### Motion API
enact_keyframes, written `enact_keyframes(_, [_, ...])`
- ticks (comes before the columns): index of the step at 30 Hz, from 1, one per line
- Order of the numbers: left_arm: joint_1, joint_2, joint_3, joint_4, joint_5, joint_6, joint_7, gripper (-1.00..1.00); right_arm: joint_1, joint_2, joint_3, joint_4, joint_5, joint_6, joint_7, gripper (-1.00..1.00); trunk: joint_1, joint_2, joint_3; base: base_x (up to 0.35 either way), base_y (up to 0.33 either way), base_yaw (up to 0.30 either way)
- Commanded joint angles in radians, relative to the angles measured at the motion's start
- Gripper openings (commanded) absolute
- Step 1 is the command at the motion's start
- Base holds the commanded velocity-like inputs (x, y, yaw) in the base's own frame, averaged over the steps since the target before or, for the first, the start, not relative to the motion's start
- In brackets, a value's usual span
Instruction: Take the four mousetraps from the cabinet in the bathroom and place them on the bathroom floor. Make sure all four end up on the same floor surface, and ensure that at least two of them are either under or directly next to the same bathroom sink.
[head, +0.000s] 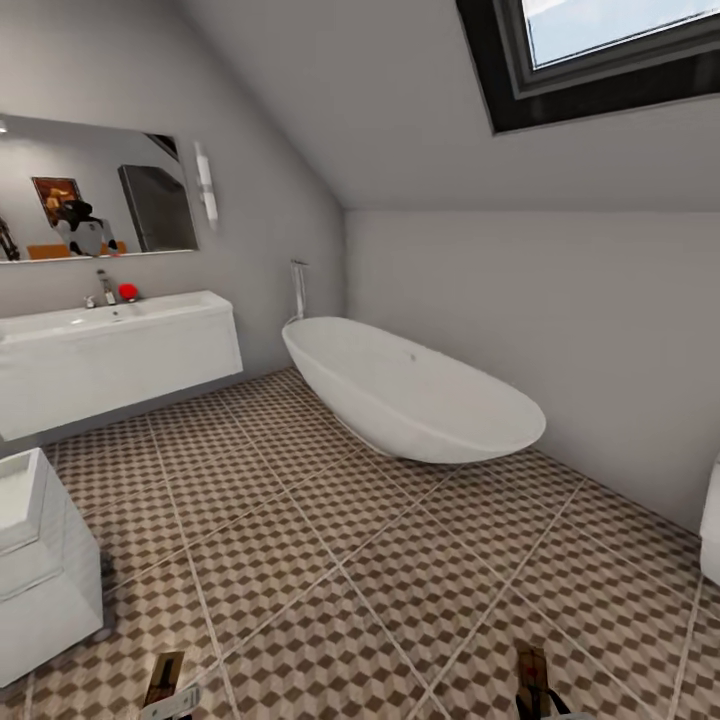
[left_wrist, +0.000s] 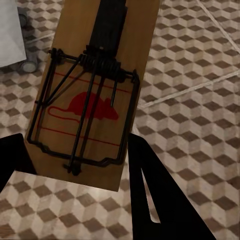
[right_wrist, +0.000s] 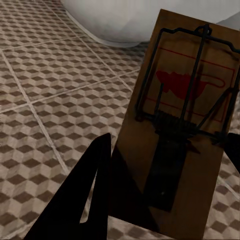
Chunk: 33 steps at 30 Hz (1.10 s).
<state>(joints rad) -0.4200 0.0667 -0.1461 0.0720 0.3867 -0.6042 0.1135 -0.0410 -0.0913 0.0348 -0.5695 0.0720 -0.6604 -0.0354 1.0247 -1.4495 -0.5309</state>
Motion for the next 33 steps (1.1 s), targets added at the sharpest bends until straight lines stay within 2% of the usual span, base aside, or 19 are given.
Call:
enact_keyframes(1, [-0.002, -0.001, -0.009, 0.004, 0.001, -0.005, 0.004, -1.0, 0.0, -0.001, 0.002, 0.0, 0.003, -0.002, -0.001, -1.0, 0.0, -0.001, -0.001, 0.203, -0.178, 0.285])
enact_keyframes(9, [-0.002, 0.0, -0.009, 0.004, 0.001, -0.005, 0.003, -1.0, 0.0, -0.001, 0.002, 0.0, 0.003, -0.002, -0.001, -1.0, 0.0, -0.001, -0.001, 0.207, -0.125, 0.285])
enact_keyframes(22, [-0.002, -0.001, -0.009, 0.004, 0.001, -0.005, 0.003, -1.0, 0.0, -0.001, 0.002, 0.0, 0.003, -0.002, -0.001, -1.0, 0.0, -0.001, -0.001, 0.208, -0.034, 0.285])
enact_keyframes(33, [-0.002, -0.001, -0.009, 0.004, 0.001, -0.005, 0.003, -1.0, 0.0, -0.001, 0.002, 0.0, 0.003, -0.002, -0.001, -1.0, 0.0, -0.001, -0.001, 0.21, -0.152, 0.285])
